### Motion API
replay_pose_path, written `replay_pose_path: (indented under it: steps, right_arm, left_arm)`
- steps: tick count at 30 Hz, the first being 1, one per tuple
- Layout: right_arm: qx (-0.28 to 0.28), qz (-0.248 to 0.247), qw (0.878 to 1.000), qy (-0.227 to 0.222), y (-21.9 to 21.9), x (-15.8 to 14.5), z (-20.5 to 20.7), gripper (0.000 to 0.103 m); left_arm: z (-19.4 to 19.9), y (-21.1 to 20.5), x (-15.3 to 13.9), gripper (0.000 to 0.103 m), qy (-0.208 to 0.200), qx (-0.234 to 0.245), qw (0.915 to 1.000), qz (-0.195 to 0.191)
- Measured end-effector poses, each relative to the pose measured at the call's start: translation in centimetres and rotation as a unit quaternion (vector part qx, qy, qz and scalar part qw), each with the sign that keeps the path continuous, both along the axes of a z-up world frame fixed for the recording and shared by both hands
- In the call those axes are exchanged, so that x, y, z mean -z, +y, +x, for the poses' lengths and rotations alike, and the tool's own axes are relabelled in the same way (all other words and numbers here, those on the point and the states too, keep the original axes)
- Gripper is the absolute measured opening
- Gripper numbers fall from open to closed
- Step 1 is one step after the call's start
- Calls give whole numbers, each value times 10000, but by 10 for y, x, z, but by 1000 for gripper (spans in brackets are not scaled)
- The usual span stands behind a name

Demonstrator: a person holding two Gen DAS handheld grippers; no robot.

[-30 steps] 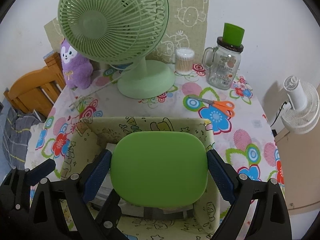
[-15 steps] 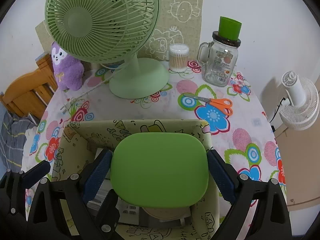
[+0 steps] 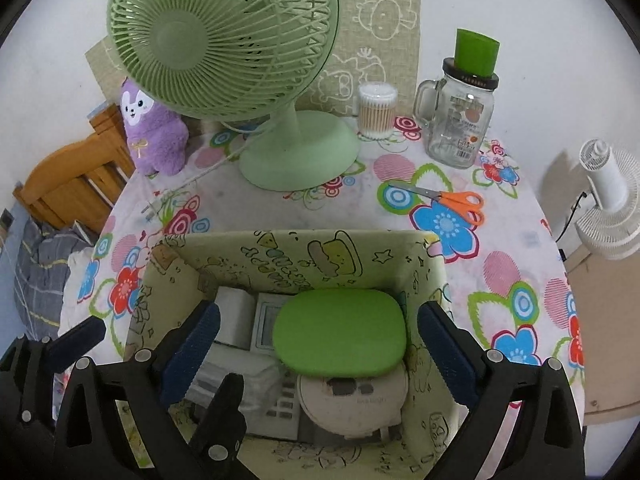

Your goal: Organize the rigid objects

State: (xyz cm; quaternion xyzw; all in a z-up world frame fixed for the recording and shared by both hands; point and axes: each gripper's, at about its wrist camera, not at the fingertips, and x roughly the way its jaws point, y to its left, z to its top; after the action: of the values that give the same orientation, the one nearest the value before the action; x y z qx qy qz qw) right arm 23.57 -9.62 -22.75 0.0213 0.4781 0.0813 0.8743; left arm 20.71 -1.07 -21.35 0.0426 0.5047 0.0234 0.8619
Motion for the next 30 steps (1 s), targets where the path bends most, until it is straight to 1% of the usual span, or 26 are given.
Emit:
replay_pose_path:
  steps: [10, 15, 22, 26, 30]
  right_arm:
    - [64, -171, 9998, -92, -13, -11, -17, 101]
    - [266, -379, 9987, -210, -21, -17, -27, 101]
    - [341, -367, 9985, -223, -32, -23, -40, 101]
    - [312, -251, 9991, -101, -37, -25, -46, 101]
    - [331, -265, 9990, -137, -42, -30, -55, 101]
  left_arm:
    - [-12, -10, -7, 103, 18, 45, 9998, -181]
    - [-19, -14, -9, 103, 41, 59, 9998, -193]
    - [-28, -16, -14, 103, 10, 42, 9998, -191]
    - [-33, -16, -17, 103, 4, 5, 9998, -206]
    - [-39, -16, -19, 103, 43, -21, 9997, -236]
